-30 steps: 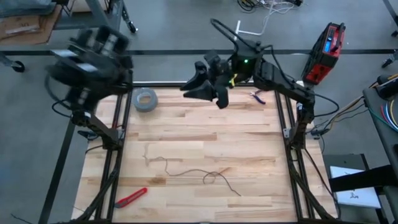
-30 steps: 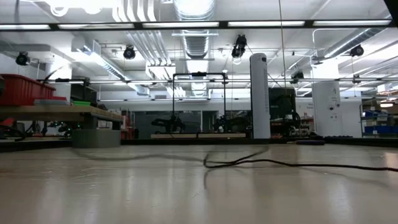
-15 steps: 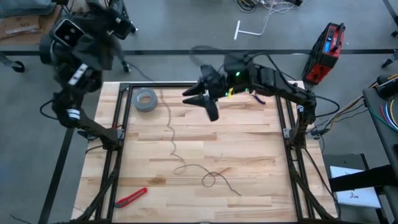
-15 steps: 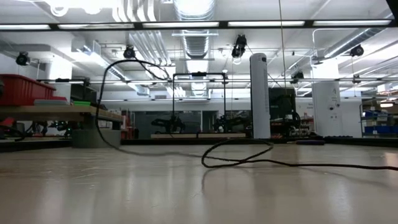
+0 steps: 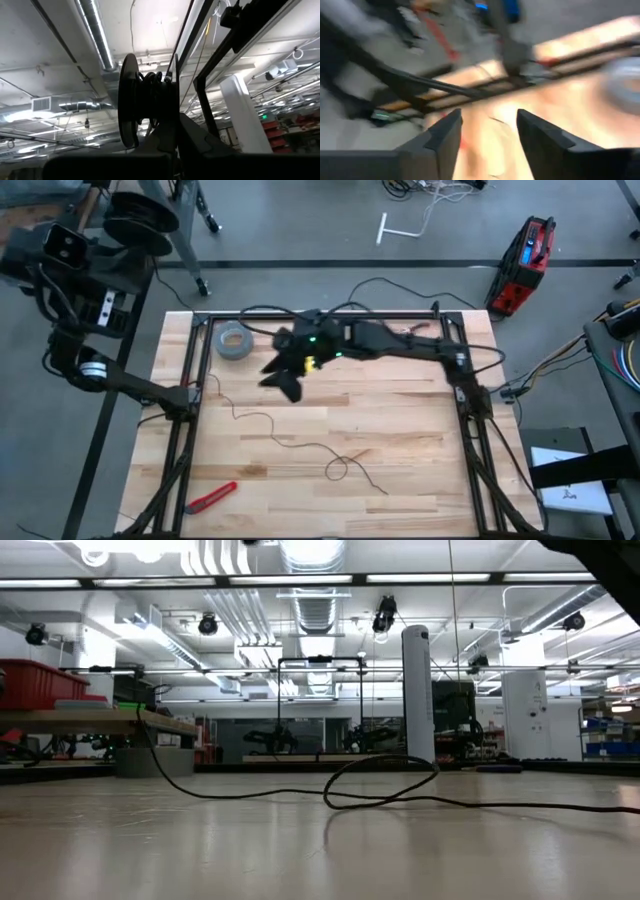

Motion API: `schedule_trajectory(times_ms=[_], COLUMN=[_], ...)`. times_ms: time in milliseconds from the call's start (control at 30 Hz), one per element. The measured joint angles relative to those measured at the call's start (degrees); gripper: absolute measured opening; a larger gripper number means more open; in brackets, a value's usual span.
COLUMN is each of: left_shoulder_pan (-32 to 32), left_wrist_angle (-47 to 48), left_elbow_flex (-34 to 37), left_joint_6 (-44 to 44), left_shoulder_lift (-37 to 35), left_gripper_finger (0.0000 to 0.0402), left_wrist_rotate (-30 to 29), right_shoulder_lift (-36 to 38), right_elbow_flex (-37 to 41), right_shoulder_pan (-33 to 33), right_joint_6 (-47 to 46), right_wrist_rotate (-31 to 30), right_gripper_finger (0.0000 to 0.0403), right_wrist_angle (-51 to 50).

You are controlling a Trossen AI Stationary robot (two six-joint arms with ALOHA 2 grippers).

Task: Coil cords
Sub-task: Coil the black wire on the black spool

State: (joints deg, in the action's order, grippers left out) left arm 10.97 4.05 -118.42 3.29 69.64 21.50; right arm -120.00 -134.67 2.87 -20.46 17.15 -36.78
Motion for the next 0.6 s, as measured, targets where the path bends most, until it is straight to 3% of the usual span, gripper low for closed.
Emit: schedule_trajectory(times_ms=[67,200,400,600], left_shoulder_pan=[0.02,0.01,0.01,0.01], left_wrist_angle=[0.82,0.79,0.97,1.17], left_elbow_flex=[0.05,0.05,0.05,0.05], left_joint_6=[-1.13,-3.76,-5.4,-5.4], left_shoulder_lift=[-0.22,-0.41,0.16,0.61], left_gripper_finger=[0.0,0.0,0.0,0.0], left_wrist_rotate=[-0.22,-3.5,-5.35,-5.28], right_shoulder_lift=[-2.21,-5.66,-9.14,-9.5], right_elbow_flex=[0.0,-0.2,0.07,-0.13], right_shoulder_pan=[-0.12,-0.62,0.34,0.62], right_joint_6=[-3.04,-3.19,-5.11,-3.42], right_wrist_rotate=[4.51,5.45,-0.27,-3.4], right_gripper_finger=[0.0213,0.0248,0.0267,0.0243], right_wrist_angle=[8.65,20.21,19.96,21.96])
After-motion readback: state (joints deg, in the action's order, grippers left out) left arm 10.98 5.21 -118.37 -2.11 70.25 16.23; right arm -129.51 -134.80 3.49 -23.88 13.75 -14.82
